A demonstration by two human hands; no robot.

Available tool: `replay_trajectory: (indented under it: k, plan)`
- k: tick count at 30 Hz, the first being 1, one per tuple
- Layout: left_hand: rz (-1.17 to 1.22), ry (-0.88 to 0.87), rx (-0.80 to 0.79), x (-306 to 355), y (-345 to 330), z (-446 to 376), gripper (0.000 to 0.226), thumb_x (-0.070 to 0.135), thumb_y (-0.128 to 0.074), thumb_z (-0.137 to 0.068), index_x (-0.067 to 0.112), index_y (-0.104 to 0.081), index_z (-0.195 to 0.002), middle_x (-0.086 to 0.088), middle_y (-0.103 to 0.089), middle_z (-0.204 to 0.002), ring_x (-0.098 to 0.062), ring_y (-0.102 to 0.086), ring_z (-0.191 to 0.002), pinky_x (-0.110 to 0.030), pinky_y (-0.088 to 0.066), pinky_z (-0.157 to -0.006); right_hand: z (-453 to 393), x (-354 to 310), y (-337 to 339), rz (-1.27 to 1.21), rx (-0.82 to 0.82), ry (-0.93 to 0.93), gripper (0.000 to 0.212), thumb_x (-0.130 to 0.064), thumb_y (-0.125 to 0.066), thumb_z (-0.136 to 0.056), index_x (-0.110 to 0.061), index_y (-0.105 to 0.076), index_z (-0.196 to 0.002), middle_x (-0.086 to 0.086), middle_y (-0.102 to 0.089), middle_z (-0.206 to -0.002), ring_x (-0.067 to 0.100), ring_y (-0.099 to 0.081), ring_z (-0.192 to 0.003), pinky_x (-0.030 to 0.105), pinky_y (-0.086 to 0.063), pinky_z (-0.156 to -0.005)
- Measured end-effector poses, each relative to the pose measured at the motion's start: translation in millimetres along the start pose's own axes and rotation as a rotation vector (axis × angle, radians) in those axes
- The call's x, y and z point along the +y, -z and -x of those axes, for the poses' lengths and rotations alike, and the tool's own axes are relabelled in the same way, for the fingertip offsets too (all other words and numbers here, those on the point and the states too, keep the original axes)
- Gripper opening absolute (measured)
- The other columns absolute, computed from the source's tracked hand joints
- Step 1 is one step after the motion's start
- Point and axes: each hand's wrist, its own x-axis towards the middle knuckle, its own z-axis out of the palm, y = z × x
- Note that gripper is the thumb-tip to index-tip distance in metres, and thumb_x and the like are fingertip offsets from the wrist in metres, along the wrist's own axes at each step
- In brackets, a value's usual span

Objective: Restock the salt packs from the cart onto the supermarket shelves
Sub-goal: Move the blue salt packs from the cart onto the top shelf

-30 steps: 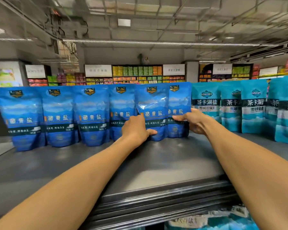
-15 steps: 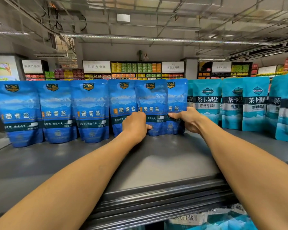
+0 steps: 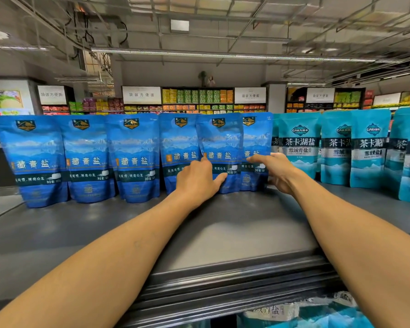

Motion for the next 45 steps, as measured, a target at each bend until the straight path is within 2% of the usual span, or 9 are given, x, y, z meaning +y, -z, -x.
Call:
replay_trajectory:
  k: [7, 12, 16, 20, 26, 33, 36, 40, 45]
  plan:
    - [0.227, 0.103, 0.009, 4.2, 8.8, 0.6, 0.053, 0.052, -0.03, -0.102, 0.011, -0.045, -0.07, -0.005, -0.051, -0.069, -0.025, -0.05, -0.061, -0.034, -0.04, -0.057, 20.5, -18.3, 13.8, 0.059, 0.032, -0.062, 0.054, -0.051, -0.083, -0.069, -0.015, -0.063, -0.104, 0.009, -0.061, -0.123, 0.03, -0.058, -0.113, 0.042, -0.048, -0.082]
    - [0.391, 0.111, 0.064, 18.4, 24.0, 1.6, 0.045, 0.046, -0.033, -0.102, 0.009, -0.047, -0.079, -0.009, -0.057, -0.075, -0.031, -0.055, -0.071, -0.039, -0.042, -0.062, 51.2, -26.6, 34.1, 0.004, 0.123, -0.038, 0.089, -0.057, -0.076, -0.075, -0.006, -0.043, -0.14, 0.013, -0.057, -0.128, 0.025, -0.059, -0.111, 0.04, -0.05, -0.086]
    - [0.685, 0.094, 0.053, 44.5, 39.1, 7.7, 0.041, 0.034, -0.04, -0.103, 0.008, -0.044, -0.071, -0.006, -0.049, -0.062, -0.023, -0.047, -0.06, -0.036, -0.037, -0.062, 87.3, -32.4, 53.7, 0.01, 0.2, 0.043, 0.072, -0.053, -0.069, -0.085, -0.003, -0.048, -0.132, 0.021, -0.058, -0.125, 0.025, -0.061, -0.111, 0.034, -0.049, -0.074]
    - [0.932, 0.046, 0.002, 89.7, 57.1, 28.9, 0.047, 0.035, -0.042, -0.101, -0.006, -0.061, -0.088, -0.017, -0.068, -0.076, -0.014, -0.056, -0.058, -0.041, -0.047, -0.066, 144.3, -36.0, 80.9, -0.031, 0.269, 0.118, 0.057, -0.051, -0.066, -0.088, -0.013, -0.05, -0.128, 0.007, -0.066, -0.11, 0.016, -0.068, -0.103, 0.037, -0.057, -0.081]
    - [1.352, -0.019, -0.14, 162.3, 65.8, 93.2, 0.032, 0.028, -0.046, -0.101, 0.017, -0.057, -0.073, 0.001, -0.062, -0.062, -0.006, -0.043, -0.042, -0.027, -0.034, -0.048, 264.9, -10.2, 118.1, 0.005, 0.425, 0.297, 0.018, -0.032, -0.064, -0.095, -0.025, -0.055, -0.109, 0.001, -0.073, -0.097, 0.014, -0.075, -0.087, 0.024, -0.056, -0.059]
    - [1.488, -0.405, -0.17, 233.5, 34.6, 227.0, 0.024, 0.026, -0.051, -0.096, 0.011, -0.055, -0.079, -0.003, -0.061, -0.062, -0.012, -0.054, -0.054, -0.026, -0.044, -0.057, 413.4, 60.0, 157.7, 0.116, 0.757, 0.23, 0.012, -0.012, -0.059, -0.098, -0.018, -0.056, -0.107, 0.004, -0.069, -0.086, 0.011, -0.068, -0.067, 0.021, -0.051, -0.052]
    - [1.539, -0.49, -0.373, 267.3, 13.7, 286.6, 0.019, 0.026, -0.051, -0.095, 0.018, -0.055, -0.078, 0.002, -0.062, -0.064, -0.003, -0.054, -0.054, -0.015, -0.041, -0.057, 478.2, 95.2, 176.1, 0.156, 0.914, 0.122, 0.012, -0.017, -0.061, -0.097, -0.02, -0.057, -0.108, 0.01, -0.068, -0.091, 0.013, -0.069, -0.069, 0.023, -0.051, -0.055]
    - [1.581, -0.437, -0.906, 309.7, -40.4, 375.7, 0.018, 0.015, -0.052, -0.099, 0.013, -0.057, -0.082, 0.002, -0.061, -0.063, 0.001, -0.051, -0.05, -0.016, -0.043, -0.056, 565.8, 147.6, 195.8, 0.181, 1.116, -0.068, 0.018, -0.038, -0.063, -0.092, -0.029, -0.061, -0.108, 0.001, -0.073, -0.092, 0.017, -0.072, -0.078, 0.024, -0.055, -0.059]
    - [1.278, -0.503, -1.347, 340.1, -122.8, 499.0, 0.013, 0.022, -0.051, -0.1, 0.017, -0.06, -0.093, 0.003, -0.065, -0.074, 0.004, -0.05, -0.044, -0.009, -0.036, -0.045, 664.1, 242.9, 211.9, 0.125, 1.324, -0.366, 0.008, -0.034, -0.061, -0.096, -0.031, -0.063, -0.103, -0.004, -0.074, -0.092, 0.011, -0.072, -0.077, 0.021, -0.053, -0.059]
